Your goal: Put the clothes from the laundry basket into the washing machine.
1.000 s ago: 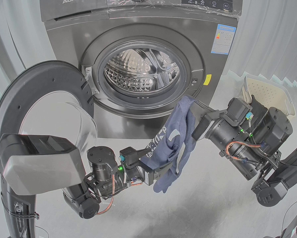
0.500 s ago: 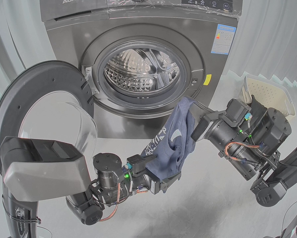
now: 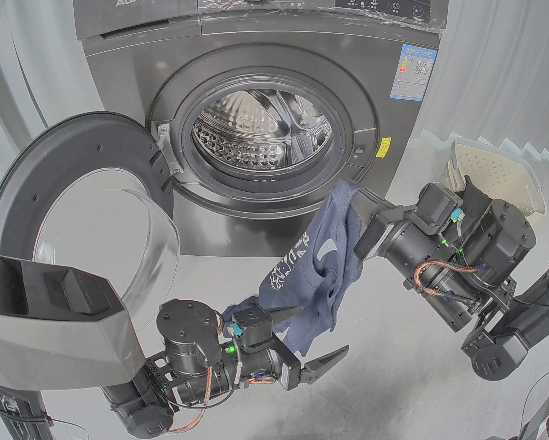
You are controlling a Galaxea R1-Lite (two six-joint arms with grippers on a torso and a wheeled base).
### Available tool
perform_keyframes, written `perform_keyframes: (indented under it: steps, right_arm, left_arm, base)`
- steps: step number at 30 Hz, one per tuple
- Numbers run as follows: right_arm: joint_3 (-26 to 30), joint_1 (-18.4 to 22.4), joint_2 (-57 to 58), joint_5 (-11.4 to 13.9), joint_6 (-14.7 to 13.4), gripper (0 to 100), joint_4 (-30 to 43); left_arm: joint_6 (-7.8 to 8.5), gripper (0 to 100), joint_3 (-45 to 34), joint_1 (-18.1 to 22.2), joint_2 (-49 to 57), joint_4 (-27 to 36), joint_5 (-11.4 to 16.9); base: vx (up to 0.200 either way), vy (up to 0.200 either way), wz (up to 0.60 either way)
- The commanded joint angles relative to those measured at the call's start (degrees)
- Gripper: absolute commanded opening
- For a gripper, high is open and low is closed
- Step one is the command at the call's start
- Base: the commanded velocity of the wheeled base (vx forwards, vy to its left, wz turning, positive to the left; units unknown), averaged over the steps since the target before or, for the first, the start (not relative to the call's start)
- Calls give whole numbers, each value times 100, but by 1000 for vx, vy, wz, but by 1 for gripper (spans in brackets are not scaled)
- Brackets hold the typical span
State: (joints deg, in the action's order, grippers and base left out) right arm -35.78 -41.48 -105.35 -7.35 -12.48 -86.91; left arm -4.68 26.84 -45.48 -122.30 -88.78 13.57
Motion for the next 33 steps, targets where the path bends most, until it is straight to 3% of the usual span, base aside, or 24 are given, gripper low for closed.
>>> perform_keyframes:
  steps: [1, 11, 18, 33]
  right_arm:
    - [1, 0, -12, -3, 0, 0, -2]
    - [1, 0, -12, -3, 0, 0, -2]
    - [1, 0, -3, -3, 0, 0, 7]
    - [1, 0, -12, 6, 0, 0, -2]
  left_arm:
    - [-15, 100, 67, -22, -207, 1, 14]
    - [-42, 100, 840, 92, -1095, 1, -3]
    - [-6, 100, 1455, 426, -1534, -7, -65]
    - [11, 100, 1438, 848, -1226, -7, -74]
  base:
    - [0, 0, 0]
    - [0, 0, 0]
    - [0, 0, 0]
    - [0, 0, 0]
